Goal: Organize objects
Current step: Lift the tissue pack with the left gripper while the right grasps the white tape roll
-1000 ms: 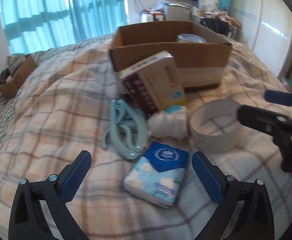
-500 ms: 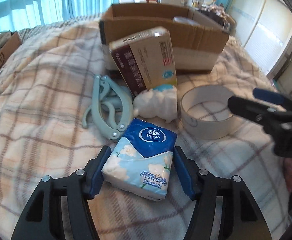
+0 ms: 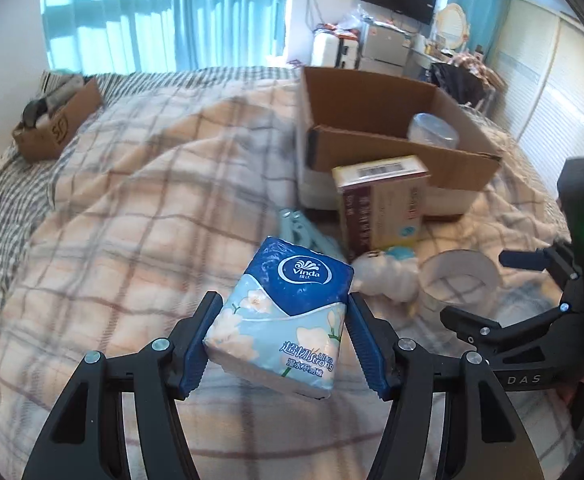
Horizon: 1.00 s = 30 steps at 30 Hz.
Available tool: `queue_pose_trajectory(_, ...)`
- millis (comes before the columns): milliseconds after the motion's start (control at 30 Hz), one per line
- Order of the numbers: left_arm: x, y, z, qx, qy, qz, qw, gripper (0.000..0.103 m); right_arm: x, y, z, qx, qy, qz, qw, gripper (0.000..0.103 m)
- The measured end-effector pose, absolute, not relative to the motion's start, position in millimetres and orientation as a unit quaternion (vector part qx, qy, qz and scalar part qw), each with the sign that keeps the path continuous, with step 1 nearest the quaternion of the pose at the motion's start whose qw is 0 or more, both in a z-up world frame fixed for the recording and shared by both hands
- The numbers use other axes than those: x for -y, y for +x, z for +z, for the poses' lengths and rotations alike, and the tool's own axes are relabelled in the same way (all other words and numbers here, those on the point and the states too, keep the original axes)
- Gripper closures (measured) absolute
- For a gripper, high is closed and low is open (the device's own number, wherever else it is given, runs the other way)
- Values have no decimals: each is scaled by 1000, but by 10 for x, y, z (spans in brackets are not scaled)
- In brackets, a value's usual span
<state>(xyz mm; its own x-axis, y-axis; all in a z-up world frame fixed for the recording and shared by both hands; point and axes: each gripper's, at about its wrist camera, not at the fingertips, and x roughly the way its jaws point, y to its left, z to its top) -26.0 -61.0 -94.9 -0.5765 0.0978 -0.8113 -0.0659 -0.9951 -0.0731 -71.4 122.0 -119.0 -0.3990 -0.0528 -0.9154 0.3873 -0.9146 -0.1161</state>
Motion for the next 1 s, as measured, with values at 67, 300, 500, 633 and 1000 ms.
queue_pose_trajectory(67, 656, -327, -1103, 30, -479, 876, 44, 39, -1221, -745, -1295, -151, 541, -816, 139, 14)
queue_pose_trajectory(300, 606, -303, -1192, 17, -483, 874, 51, 39, -1284, -673, -1198, -141, 514, -835, 135, 20)
queue_pose_trajectory(500, 635, -214, -1113, 28, -472, 881, 29, 39, -1418, -492, -972, -102, 487, -857, 136, 20)
queue_pose_trajectory(633, 623, -123, -1033, 38, -471, 881, 27, 38, -1544, -335, -767, -76, 465, -873, 130, 20)
queue_pose_trajectory(1000, 402, -244, -401, 32, -461, 886, 46, 39, -1886, -192, 47, -19, 385, -915, 118, 20)
